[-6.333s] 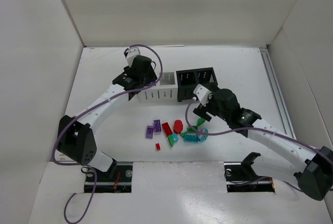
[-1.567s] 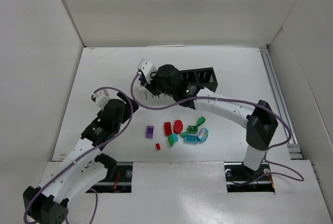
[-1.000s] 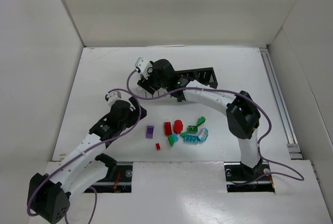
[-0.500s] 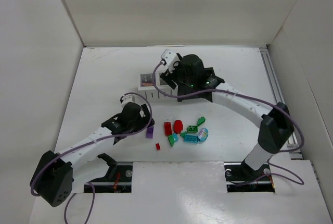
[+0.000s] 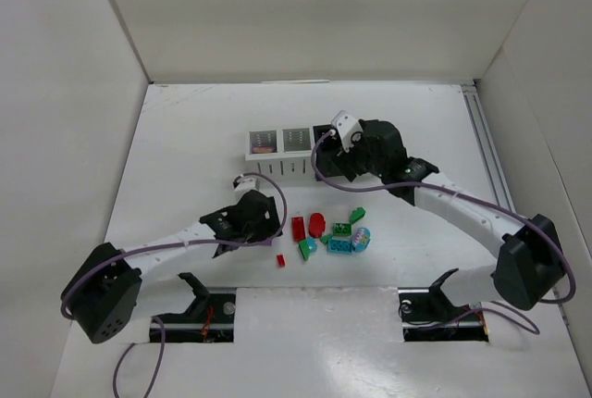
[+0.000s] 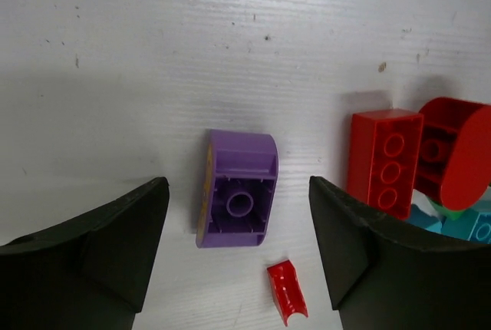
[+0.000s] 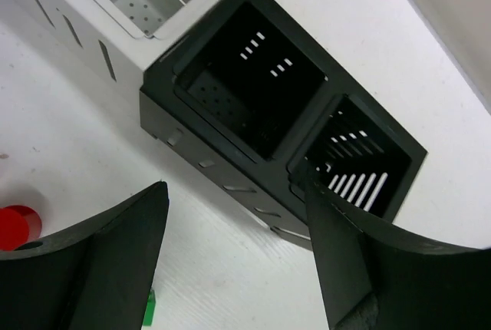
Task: Sort the legos into containers by color
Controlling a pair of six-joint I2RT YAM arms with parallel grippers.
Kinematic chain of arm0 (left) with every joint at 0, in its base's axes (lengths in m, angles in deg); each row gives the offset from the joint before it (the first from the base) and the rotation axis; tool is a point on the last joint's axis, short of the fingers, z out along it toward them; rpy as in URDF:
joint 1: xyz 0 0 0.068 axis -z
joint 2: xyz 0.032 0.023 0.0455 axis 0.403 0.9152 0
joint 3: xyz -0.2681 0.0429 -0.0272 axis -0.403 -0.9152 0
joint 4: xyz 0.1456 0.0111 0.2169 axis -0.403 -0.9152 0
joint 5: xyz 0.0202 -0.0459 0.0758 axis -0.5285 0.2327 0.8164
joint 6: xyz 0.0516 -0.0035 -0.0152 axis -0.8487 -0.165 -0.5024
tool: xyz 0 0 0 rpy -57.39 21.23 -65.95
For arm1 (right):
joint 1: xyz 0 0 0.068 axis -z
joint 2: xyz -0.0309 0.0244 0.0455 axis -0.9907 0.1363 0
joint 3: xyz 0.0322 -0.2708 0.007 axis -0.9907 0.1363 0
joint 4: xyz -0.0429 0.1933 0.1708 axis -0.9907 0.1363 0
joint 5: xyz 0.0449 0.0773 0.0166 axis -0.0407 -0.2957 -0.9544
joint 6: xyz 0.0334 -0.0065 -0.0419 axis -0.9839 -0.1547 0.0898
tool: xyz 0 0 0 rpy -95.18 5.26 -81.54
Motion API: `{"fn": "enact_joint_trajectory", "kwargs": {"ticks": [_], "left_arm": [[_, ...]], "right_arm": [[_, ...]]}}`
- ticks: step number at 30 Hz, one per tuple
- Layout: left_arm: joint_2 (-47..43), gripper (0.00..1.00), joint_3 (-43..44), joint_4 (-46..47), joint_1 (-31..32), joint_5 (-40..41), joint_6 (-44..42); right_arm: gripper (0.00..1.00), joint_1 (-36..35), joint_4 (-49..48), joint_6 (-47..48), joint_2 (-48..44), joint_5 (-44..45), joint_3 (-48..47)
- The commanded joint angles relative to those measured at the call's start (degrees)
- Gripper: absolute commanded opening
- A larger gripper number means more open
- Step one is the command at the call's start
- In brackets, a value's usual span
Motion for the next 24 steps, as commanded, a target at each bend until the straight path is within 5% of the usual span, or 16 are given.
{"fn": "enact_joint_trajectory", "kwargs": {"ticks": [1, 13, 21, 24], "left_arm": [[3.3, 0.71, 0.4, -2.2, 0.6, 3.2, 1.0], [9.1, 0.19, 7.2, -9.4, 6.0, 8.9, 4.0], [4.6, 0.15, 19.0, -15.5, 6.0, 19.0, 4.9], [4.0, 0.15, 24.5, -12.9, 1.1, 20.8, -0.4]], "right_arm": [[0.76, 0.7, -1.0, 0.2, -4.0, 0.6, 0.7], [0.76, 4.5, 1.4, -0.4, -10.7, 2.3, 4.8], [0.76, 5.1, 2.5, 5.0, -14.7, 1.1, 8.3], [0.78, 5.1, 1.9, 8.0, -16.1, -1.1, 9.8]]}}
